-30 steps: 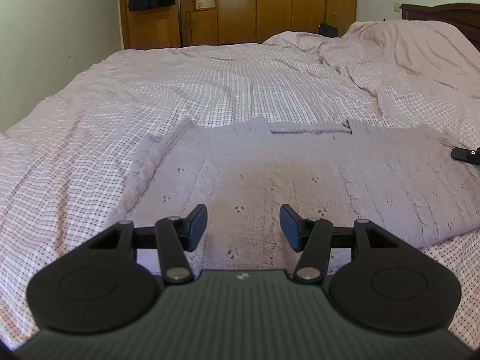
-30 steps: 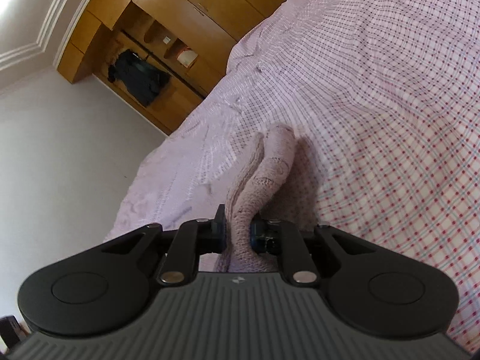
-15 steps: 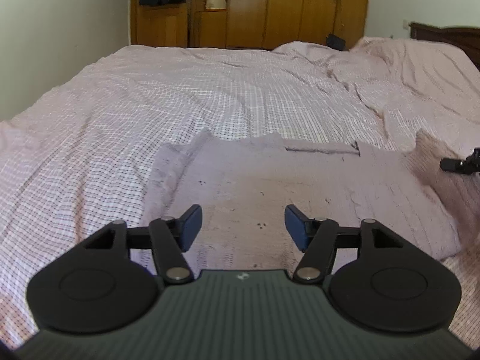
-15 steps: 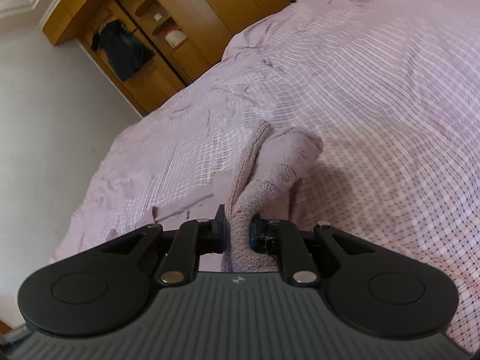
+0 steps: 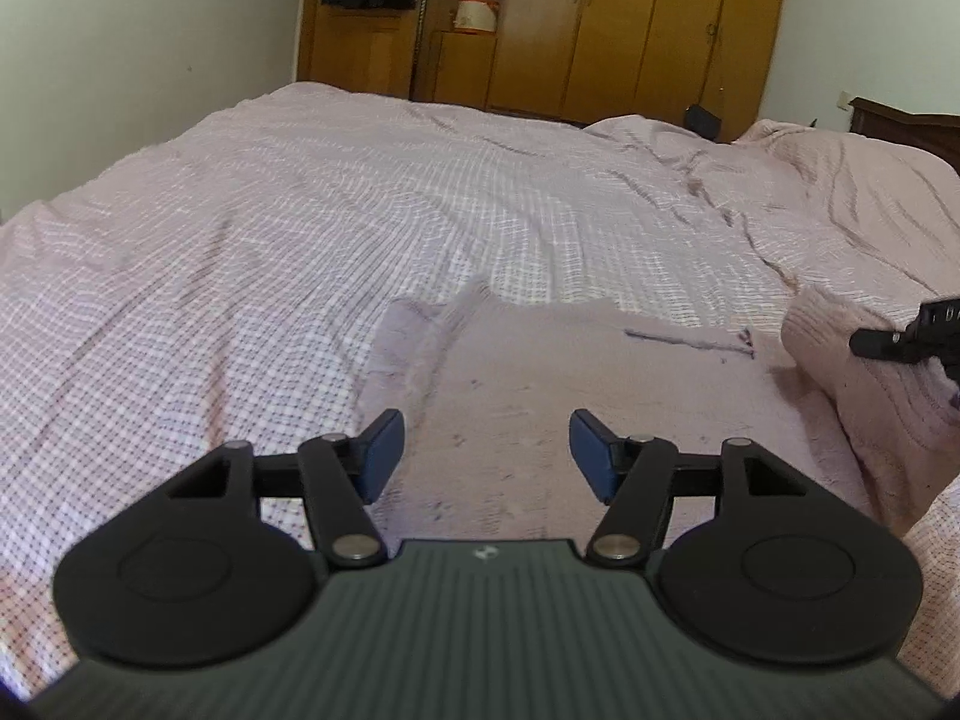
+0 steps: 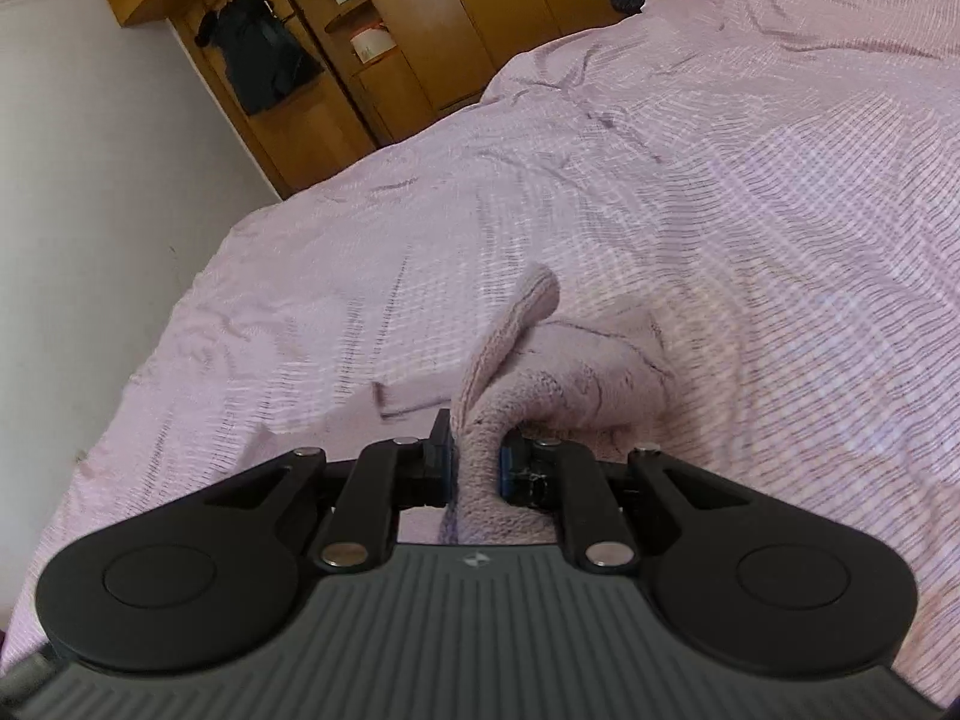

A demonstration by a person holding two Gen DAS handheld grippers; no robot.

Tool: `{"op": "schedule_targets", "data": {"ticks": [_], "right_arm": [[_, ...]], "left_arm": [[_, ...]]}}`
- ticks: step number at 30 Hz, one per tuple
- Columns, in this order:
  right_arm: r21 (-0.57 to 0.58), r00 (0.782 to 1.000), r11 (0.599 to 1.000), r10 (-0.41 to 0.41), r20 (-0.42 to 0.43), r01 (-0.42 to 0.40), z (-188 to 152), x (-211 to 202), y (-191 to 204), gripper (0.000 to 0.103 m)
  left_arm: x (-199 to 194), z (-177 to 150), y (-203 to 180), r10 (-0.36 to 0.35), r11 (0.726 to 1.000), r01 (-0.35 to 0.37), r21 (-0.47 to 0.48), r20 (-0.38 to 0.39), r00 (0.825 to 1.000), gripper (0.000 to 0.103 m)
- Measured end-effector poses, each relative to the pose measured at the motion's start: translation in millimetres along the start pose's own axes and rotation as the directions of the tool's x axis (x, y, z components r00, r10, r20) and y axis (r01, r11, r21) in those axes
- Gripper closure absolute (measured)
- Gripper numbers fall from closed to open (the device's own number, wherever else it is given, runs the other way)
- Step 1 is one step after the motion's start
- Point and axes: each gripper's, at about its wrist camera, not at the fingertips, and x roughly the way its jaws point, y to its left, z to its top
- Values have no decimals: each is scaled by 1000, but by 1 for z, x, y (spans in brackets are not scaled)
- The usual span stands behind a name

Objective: Fold small clothes
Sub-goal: 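Lift the side edge with the right tool and fold it over the cardigan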

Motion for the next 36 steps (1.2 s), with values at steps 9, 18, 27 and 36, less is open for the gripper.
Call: {"op": "schedule_targets", "data": {"ticks": [9,18,27,36], "right_arm": [[-15,1000,1000,7,-13,-7,-18,17,66,89],[-207,1000,978,-24,-1,23,-47,19,133,89],[-251,998,966,-57,-4,54,-67,29,166,88],[-340,999,940,-46,-2,43,-87,46,207,88]], "left_arm": [[7,-2,27,11,999,-11,-48,-13,1000,40],[8,4,45,-11,993,11,-116,-1,1000,40],[11,11,53,-45,983,46,-179,12,999,40],[12,13,91,-49,959,50,-278,13,999,40]]}}
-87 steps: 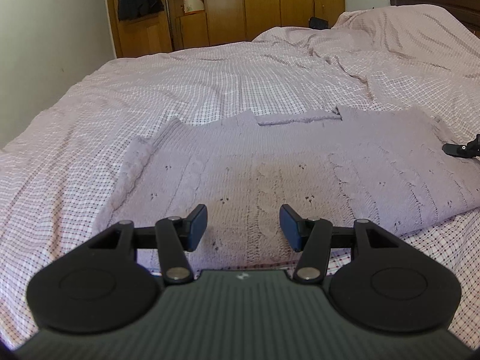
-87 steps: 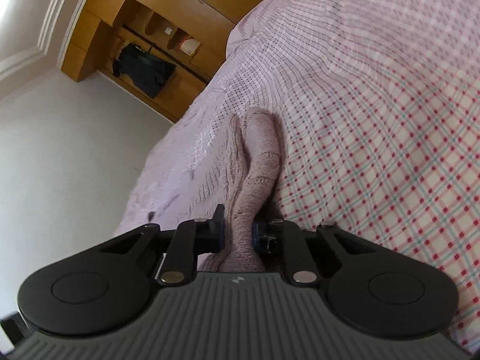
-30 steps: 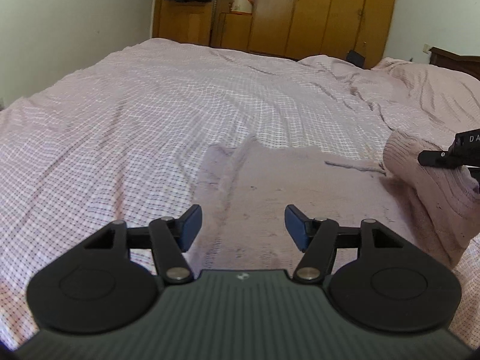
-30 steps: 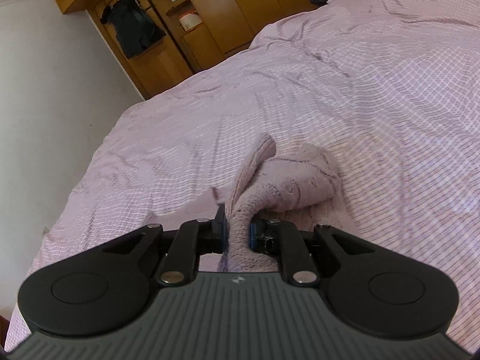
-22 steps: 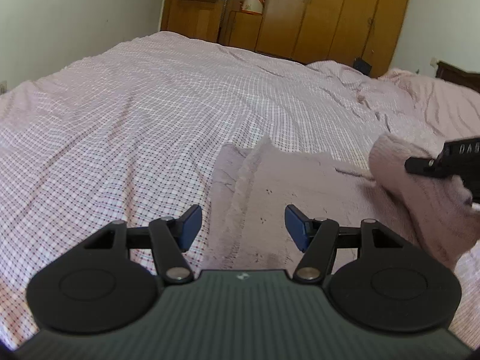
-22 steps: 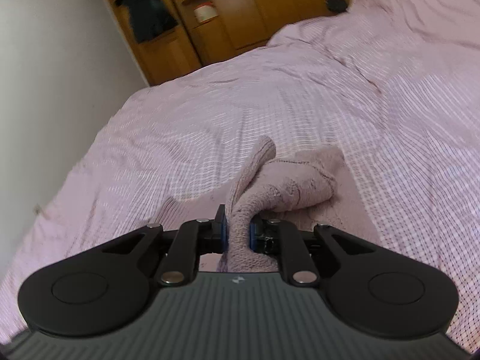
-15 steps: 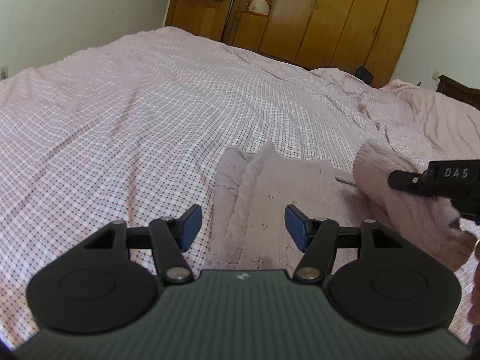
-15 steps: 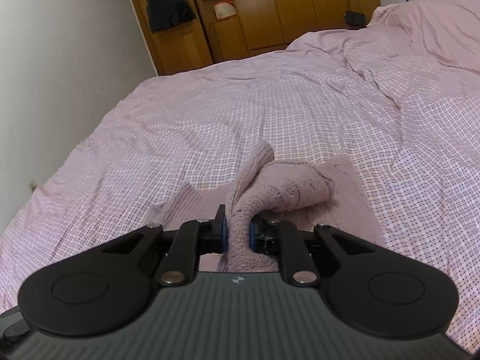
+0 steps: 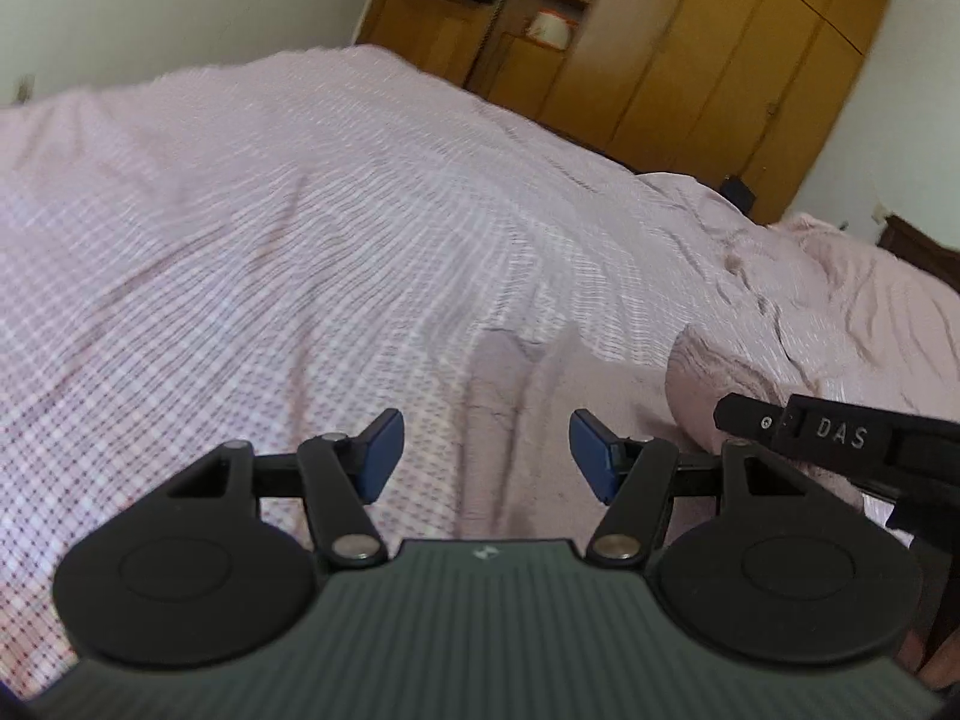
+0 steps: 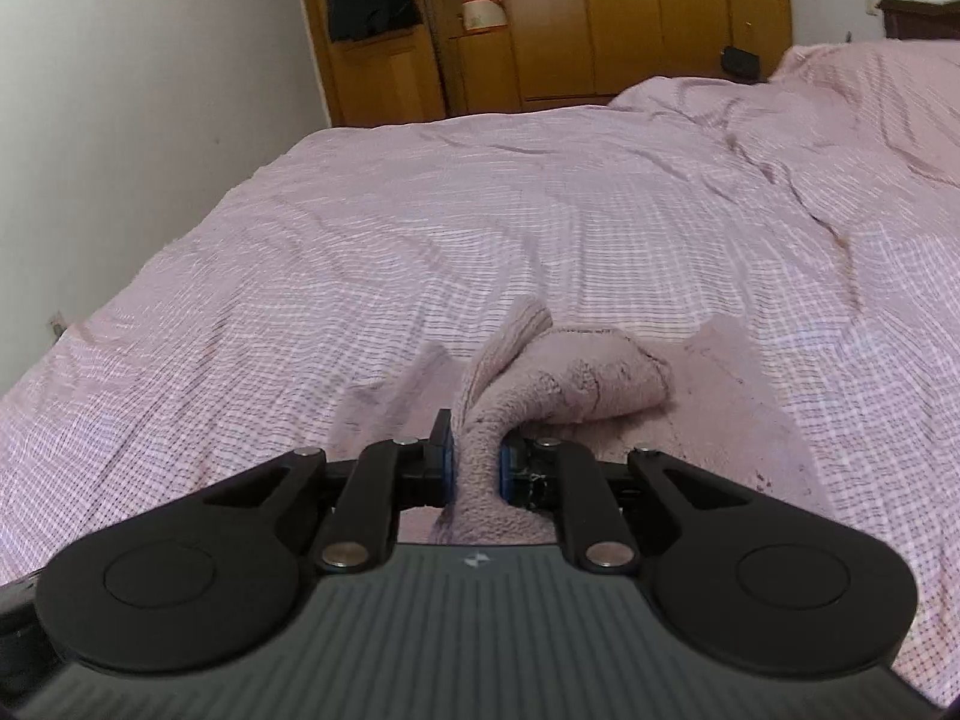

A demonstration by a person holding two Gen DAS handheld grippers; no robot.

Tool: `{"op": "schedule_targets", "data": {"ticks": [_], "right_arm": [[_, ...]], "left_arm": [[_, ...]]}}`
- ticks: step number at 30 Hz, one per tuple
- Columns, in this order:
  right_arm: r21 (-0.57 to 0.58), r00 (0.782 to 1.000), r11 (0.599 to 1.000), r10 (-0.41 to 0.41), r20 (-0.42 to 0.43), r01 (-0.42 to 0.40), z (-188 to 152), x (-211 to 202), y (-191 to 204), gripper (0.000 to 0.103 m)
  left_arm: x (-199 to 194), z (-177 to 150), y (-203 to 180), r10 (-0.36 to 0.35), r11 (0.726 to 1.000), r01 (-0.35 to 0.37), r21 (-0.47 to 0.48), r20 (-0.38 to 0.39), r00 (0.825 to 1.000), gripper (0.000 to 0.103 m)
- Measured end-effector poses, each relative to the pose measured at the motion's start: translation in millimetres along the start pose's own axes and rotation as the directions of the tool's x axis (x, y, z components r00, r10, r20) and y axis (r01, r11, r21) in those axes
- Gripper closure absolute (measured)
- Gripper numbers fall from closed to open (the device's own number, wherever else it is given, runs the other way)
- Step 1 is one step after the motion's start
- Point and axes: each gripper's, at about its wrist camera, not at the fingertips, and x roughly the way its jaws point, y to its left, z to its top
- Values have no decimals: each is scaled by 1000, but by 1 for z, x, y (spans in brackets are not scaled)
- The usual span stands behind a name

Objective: Fold small clothes
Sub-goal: 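Lift the side edge with the right tool and fold it over the cardigan, then open the right tool to release the folded side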

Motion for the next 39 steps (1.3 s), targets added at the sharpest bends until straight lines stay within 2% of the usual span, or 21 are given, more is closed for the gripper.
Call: {"op": "schedule_targets", "data": {"ticks": [4,7,14,17,19,20,21,23,25,28,30,33,37,39], "right_arm": [[-3,1000,1000,2,0,-2,-1,8,20,88],[43,1000,999,-20,3,20,-1,16,31,88],[111,998,993,-39,53,33,4,37,63,88],[81,999,996,-34,34,31,-1,51,83,88],[82,1000,996,-21,-18,22,-8,68,91,87],[115,998,993,-19,-54,26,-12,76,90,86],[171,997,985,-10,-81,24,-16,82,87,80],[294,996,954,69,-54,-50,-21,82,73,71],[340,992,934,122,-19,-109,-22,79,64,70],[332,985,927,167,42,-172,-20,66,51,66],[329,980,923,179,91,-199,-18,55,40,59],[305,968,921,206,143,-241,-18,34,24,54],[134,967,971,172,186,-198,-30,-13,1,53],[6,969,989,141,202,-145,-43,-36,-10,51]], "left_arm": [[0,1,10,47,999,-47,-1,6,999,40],[-1,3,15,39,999,-39,6,5,999,40],[-1,7,44,40,997,-40,-60,0,999,40],[0,7,55,57,996,-57,-72,-3,998,40],[1,6,62,58,995,-58,-83,-12,998,40],[1,6,63,55,995,-56,-83,-18,998,40],[2,5,66,49,995,-51,-83,-25,998,40],[3,4,72,38,994,-42,-102,-37,999,40],[3,4,78,33,991,-39,-131,-46,998,40],[0,4,79,20,989,-27,-147,-48,999,40],[-3,3,72,16,992,-21,-122,-43,999,40],[-9,0,55,-1,997,-2,-77,-38,999,40],[-13,-6,38,-18,999,16,-44,-47,999,39],[-11,-8,34,-18,999,15,-44,-61,998,34]]}}
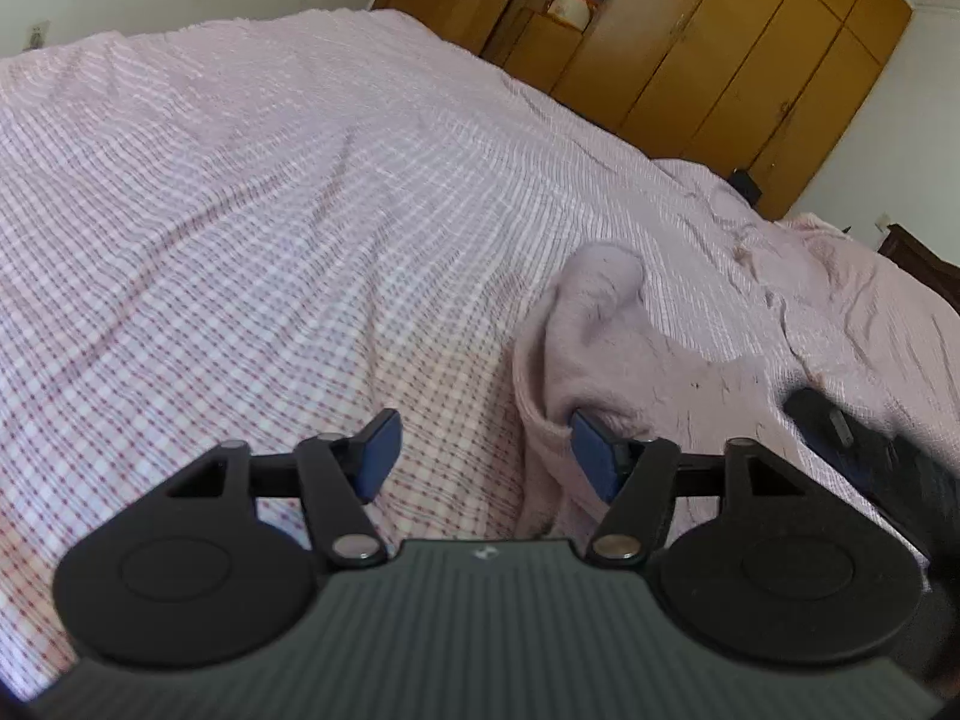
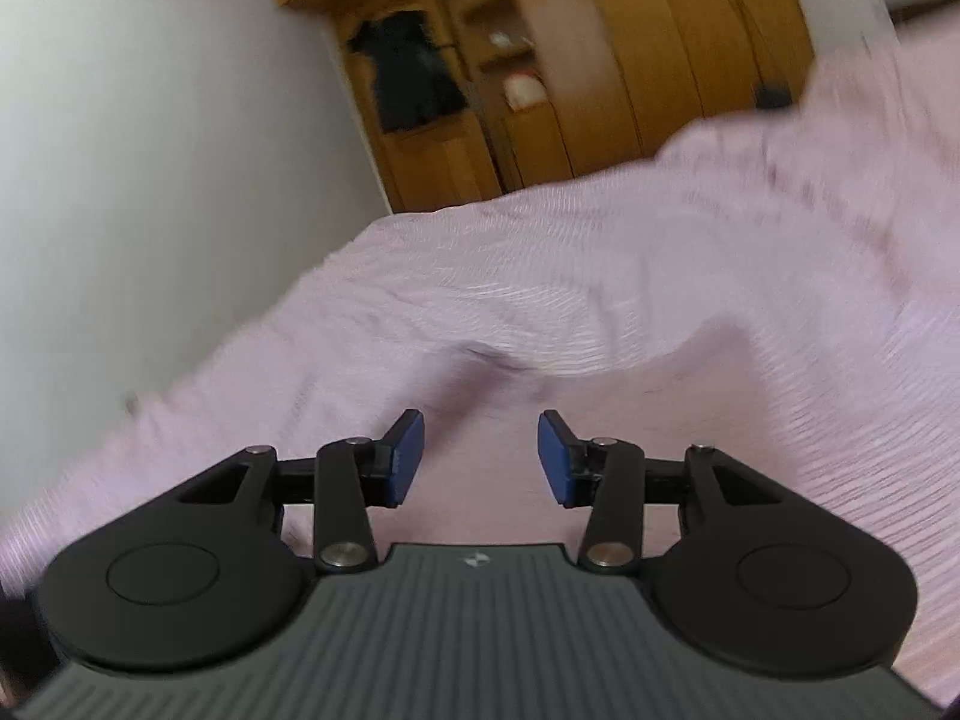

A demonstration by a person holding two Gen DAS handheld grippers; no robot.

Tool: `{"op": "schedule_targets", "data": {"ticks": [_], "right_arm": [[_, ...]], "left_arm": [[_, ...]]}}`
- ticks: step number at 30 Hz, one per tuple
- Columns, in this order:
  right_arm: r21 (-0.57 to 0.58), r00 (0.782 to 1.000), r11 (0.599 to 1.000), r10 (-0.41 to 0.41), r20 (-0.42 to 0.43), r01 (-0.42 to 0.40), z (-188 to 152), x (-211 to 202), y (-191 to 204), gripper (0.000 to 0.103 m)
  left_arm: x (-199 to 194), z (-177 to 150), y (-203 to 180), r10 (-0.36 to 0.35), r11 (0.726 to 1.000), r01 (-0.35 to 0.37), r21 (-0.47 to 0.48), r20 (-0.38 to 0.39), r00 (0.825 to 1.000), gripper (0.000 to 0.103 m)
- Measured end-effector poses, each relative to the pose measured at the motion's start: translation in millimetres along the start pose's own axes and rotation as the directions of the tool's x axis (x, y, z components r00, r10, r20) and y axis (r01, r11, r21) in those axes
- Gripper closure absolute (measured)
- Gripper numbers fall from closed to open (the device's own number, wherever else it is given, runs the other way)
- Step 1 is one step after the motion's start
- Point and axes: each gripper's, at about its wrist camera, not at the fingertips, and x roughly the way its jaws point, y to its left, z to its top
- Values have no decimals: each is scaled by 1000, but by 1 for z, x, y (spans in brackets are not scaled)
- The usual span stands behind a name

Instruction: Fold small clothes

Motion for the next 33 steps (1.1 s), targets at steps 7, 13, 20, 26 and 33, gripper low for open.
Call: {"op": "schedule_targets", "data": {"ticks": [7,13,20,26,33], "right_arm": [[-448,992,887,-123,1,110,-59,-55,-29,39],[-538,977,821,-212,30,194,-79,-32,-41,38],[-651,969,724,-232,80,228,-86,-5,-34,37],[-690,972,685,-184,143,231,-88,-2,-29,63],[-512,963,816,-212,166,268,-64,-15,-51,84]], "left_arm": [[14,1,3,-21,998,19,-67,-22,1000,25],[26,4,-4,-80,990,76,-117,-35,996,11],[33,-2,-32,-41,999,40,-10,-63,997,10],[40,-10,-41,28,999,-27,41,-19,999,40],[30,-8,-60,-32,999,32,36,5,999,83]]}}
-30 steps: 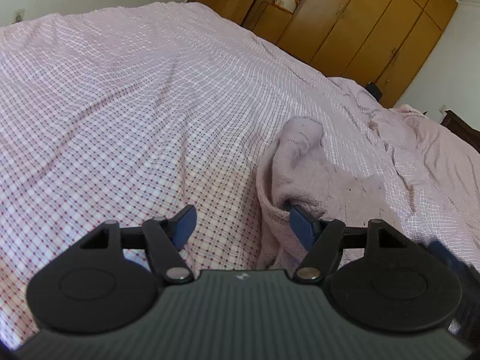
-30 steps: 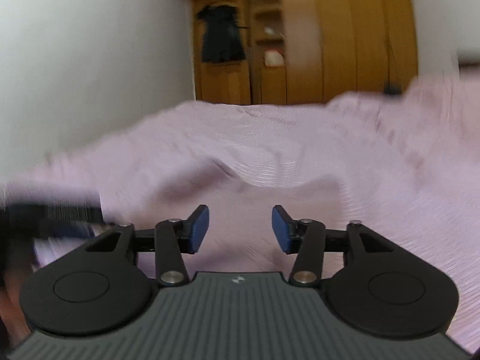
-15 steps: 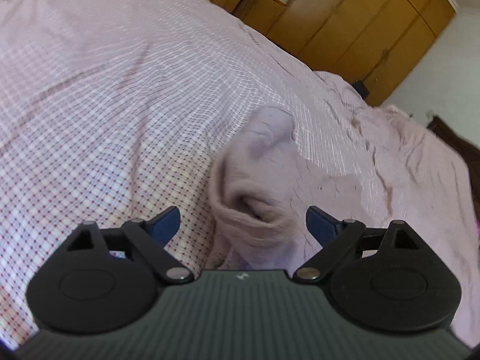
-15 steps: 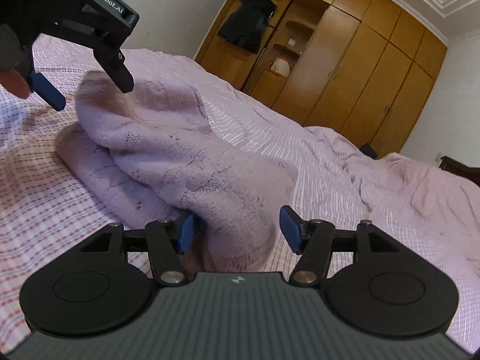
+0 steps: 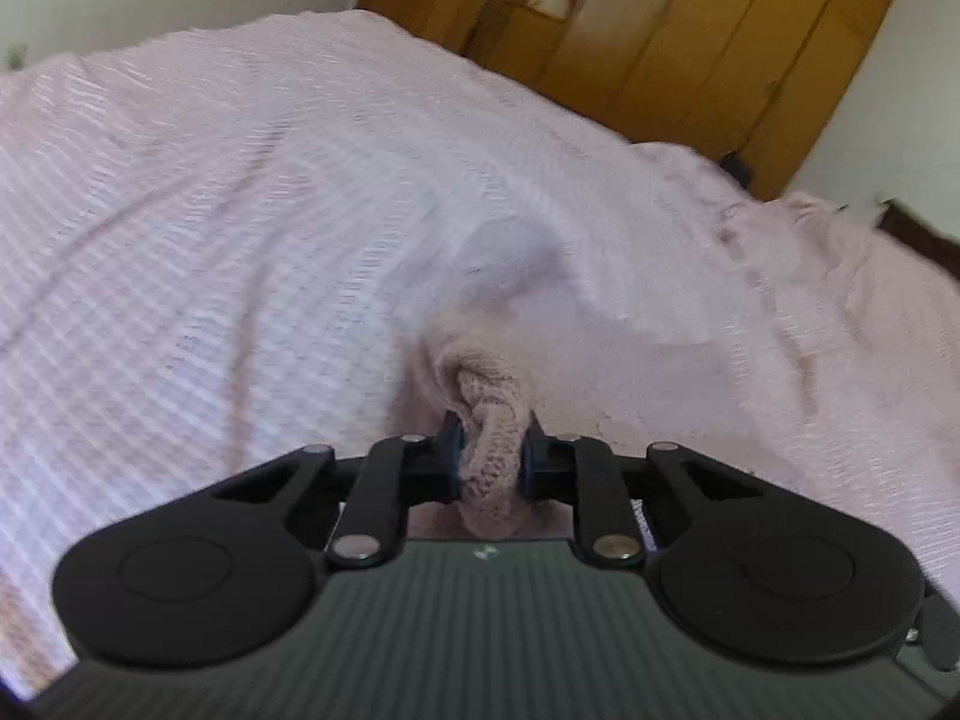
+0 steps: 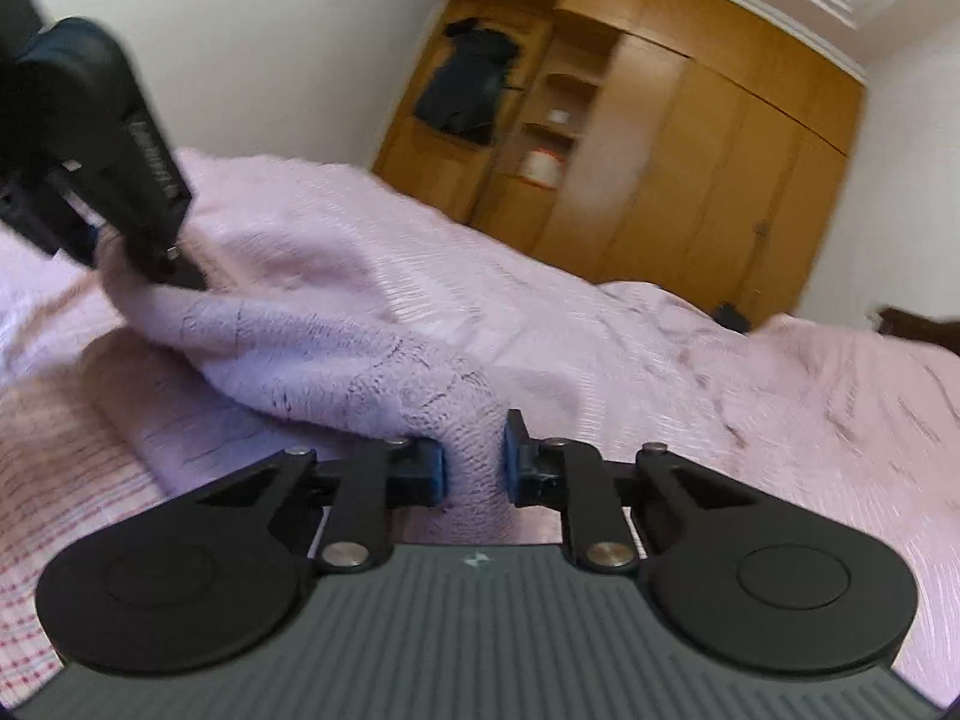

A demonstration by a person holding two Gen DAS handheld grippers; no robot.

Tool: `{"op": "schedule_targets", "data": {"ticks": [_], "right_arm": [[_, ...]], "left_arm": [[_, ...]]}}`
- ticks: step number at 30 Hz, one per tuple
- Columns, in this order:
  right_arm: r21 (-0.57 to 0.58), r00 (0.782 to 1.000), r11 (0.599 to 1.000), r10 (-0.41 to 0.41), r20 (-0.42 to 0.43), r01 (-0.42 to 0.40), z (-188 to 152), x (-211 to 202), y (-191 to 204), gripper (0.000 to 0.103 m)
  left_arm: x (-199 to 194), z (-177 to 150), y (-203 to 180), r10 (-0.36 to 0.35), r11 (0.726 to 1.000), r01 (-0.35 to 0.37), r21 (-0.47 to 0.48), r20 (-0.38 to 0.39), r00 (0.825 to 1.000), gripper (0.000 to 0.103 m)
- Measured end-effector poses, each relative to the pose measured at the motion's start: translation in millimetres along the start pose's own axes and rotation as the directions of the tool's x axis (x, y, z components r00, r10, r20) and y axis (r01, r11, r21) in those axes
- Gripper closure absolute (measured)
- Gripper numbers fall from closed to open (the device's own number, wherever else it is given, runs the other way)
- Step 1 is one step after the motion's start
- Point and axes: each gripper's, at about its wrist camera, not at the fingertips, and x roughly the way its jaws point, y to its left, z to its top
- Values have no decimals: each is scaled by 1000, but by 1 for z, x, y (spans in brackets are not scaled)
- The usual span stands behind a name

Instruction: Fold small clothes

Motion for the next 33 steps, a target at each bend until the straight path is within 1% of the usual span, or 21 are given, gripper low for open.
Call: {"op": "schedule_targets", "data": {"ticks": [1,2,4,5,6,7,9,11,14,15,17,18,19,20,21,23,25,26,27,31,33], "right_arm": [[23,1000,999,-29,-4,29,1,2,-6,84],[50,999,997,-50,-19,51,1,1,-15,84],[120,995,991,-56,-76,65,-5,1,-32,84],[143,994,989,-29,-105,44,-11,3,-37,84],[148,993,989,14,-113,3,-18,3,-37,84],[132,995,991,42,-86,-30,-23,0,-35,84],[80,996,996,53,-70,-47,-26,-2,-28,83],[61,996,996,61,-66,-57,-24,-5,-24,82],[38,995,996,86,-56,-84,-22,-4,-18,81],[22,995,997,80,-61,-78,-22,-5,-15,80],[8,995,998,69,-78,-68,-22,-7,-12,79],[13,994,998,60,-91,-59,-20,-4,-11,79],[28,993,998,55,-106,-52,-18,0,-11,79],[57,991,997,54,-123,-47,-18,3,-17,79],[94,988,995,56,-143,-43,-19,5,-21,79],[173,983,984,59,-171,-29,-20,8,-30,79],[251,979,967,101,-179,-53,-20,4,-37,79],[283,977,956,126,-174,-73,-21,2,-41,72],[313,972,945,157,-176,-96,-22,-1,-45,68],[439,953,886,245,-179,-145,-18,-20,-71,68],[489,950,855,276,-145,-174,-13,-35,-81,68]], "left_arm": [[0,1,-5,-35,999,35,3,5,999,83],[0,1,-13,-54,998,53,20,8,999,83],[5,-2,-22,-65,996,65,56,-4,998,83],[8,-6,-23,-42,996,42,73,-10,999,83],[9,-12,-20,-7,997,8,81,-10,1000,83],[8,-16,-18,16,996,-16,91,-9,1000,83],[1,-21,-11,35,995,-35,99,-1,999,83],[-10,-20,-2,48,996,-50,76,25,999,83],[-23,-20,-2,110,990,-118,84,91,990,85],[-21,-22,-1,117,987,-127,102,91,989,85],[-7,-33,-3,122,980,-124,153,21,992,84],[-2,-39,-5,116,977,-115,179,2,993,84],[-1,-45,-10,123,966,-123,226,14,992,83],[-2,-48,-16,133,953,-136,270,31,991,83],[-4,-48,-22,129,948,-132,289,32,991,83],[-8,-45,-22,100,964,-101,247,15,995,83],[-11,-43,-18,109,972,-105,208,-8,994,83],[-17,-40,-17,119,974,-114,198,-13,993,83],[-28,-37,-16,119,976,-118,183,2,993,83],[-74,-25,-21,99,981,-115,155,104,990,86],[-82,-20,-25,84,984,-102,146,126,988,86]]}}
